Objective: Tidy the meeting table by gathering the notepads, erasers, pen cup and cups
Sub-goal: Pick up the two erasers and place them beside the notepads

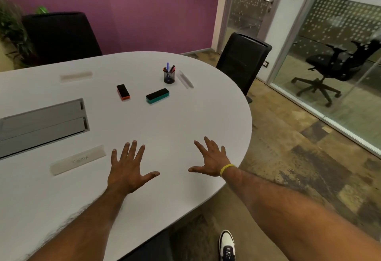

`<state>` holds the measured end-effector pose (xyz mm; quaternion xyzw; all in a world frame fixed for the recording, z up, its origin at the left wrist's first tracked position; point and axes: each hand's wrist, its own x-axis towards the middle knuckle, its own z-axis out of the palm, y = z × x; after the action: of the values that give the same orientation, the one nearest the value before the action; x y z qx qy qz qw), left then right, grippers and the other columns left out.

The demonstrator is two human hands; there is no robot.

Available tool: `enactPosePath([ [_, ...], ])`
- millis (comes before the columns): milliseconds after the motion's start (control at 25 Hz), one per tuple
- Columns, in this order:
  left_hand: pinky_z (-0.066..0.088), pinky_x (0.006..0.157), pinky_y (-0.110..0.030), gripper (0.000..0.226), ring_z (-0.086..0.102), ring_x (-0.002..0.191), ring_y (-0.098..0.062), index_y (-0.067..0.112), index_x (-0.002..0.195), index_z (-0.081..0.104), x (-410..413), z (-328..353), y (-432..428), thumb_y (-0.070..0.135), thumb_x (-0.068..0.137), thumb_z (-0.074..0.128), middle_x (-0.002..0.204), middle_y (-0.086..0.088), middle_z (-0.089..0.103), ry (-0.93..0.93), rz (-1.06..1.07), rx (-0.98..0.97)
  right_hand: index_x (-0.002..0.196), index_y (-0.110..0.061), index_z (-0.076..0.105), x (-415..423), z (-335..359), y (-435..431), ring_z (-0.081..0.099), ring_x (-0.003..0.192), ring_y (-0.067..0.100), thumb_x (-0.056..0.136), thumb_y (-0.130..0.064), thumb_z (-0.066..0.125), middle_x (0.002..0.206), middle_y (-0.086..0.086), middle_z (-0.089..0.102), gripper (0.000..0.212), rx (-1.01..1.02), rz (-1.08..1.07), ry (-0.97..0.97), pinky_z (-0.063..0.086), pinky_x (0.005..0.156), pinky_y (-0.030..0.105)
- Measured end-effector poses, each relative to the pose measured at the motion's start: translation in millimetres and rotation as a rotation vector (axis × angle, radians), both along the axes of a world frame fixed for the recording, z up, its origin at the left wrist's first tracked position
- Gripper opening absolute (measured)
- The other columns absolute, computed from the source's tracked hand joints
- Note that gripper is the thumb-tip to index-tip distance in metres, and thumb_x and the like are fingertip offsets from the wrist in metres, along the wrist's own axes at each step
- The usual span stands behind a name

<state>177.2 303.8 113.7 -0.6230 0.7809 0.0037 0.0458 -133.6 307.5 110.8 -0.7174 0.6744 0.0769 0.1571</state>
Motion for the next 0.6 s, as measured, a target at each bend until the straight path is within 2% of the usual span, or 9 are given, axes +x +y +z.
enactPosePath([
  [280,-0.006,0.118,-0.056,0.119,-0.009,0.152,-0.023,0.027,0.156,-0.001,-95.3,-14.9,-65.4,0.097,0.06,-0.002,0.166,-0.004,-0.005,0.028,0.17,0.045,0.155,-0.033,-0.012,-89.2,-29.3,-95.5,-0.014,0.151,0.032,0.072,-0.092,0.035,0.165,0.002,-0.016,0.112,-0.008,0.205,0.063,-0.012,0.114,0.065],
  [600,-0.004,0.12,-0.055,0.118,-0.01,0.152,-0.022,0.028,0.156,-0.003,-142.1,-2.9,-108.8,0.097,0.06,-0.004,0.166,-0.003,-0.006,0.02,0.307,0.052,0.157,-0.03,-0.009,-138.6,-33.4,-182.1,-0.011,0.152,0.029,0.078,-0.086,0.036,0.166,0.005,-0.012,0.107,0.013,0.357,0.059,-0.013,0.116,0.06],
])
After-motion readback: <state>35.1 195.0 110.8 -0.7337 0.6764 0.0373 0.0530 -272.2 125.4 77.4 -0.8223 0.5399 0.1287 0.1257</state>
